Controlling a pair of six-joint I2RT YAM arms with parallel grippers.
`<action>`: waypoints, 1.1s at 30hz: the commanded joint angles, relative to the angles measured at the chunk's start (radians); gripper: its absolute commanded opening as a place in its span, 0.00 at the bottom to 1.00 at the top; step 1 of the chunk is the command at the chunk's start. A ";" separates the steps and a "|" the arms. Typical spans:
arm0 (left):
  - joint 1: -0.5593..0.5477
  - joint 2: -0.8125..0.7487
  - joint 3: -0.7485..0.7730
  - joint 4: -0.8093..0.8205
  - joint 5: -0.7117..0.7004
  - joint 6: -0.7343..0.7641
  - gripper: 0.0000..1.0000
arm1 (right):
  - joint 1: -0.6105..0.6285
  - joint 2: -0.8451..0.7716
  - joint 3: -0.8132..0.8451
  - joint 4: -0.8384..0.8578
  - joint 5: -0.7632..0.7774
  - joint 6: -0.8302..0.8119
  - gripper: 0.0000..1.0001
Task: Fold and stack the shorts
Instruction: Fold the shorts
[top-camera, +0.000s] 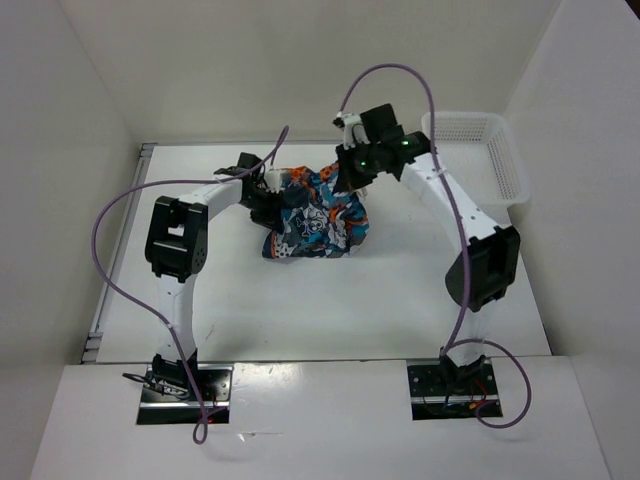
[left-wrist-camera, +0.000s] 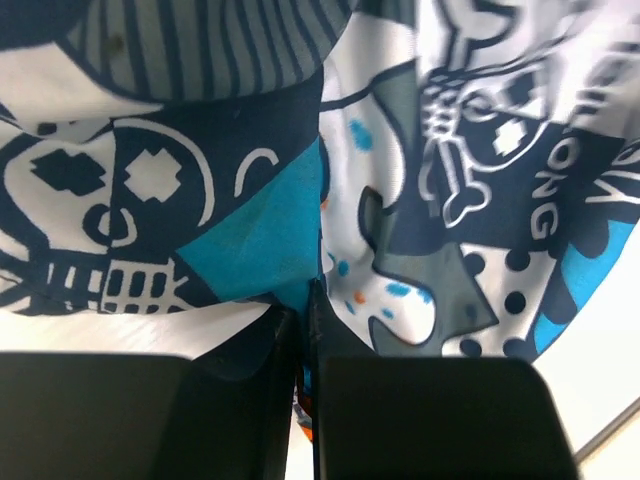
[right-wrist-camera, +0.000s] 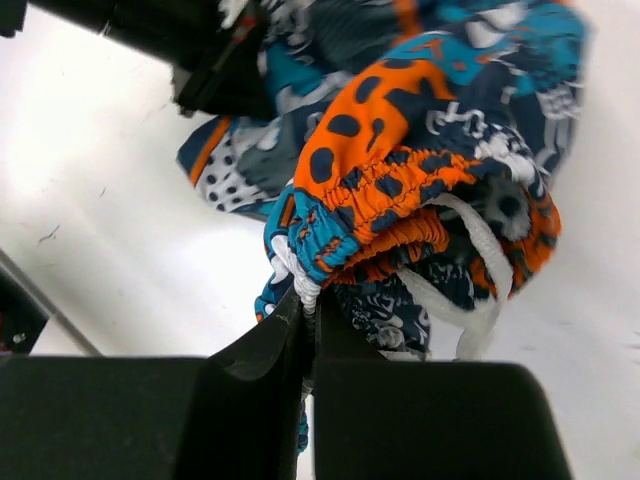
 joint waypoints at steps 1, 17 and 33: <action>-0.013 0.032 0.033 0.048 0.018 0.008 0.12 | 0.039 0.087 0.053 -0.014 0.066 0.060 0.00; -0.013 0.032 0.022 0.081 0.027 0.008 0.08 | 0.255 0.418 0.464 0.006 0.110 0.092 0.00; -0.013 0.033 0.011 0.081 -0.065 0.008 0.26 | 0.321 0.567 0.597 0.034 0.007 0.103 0.61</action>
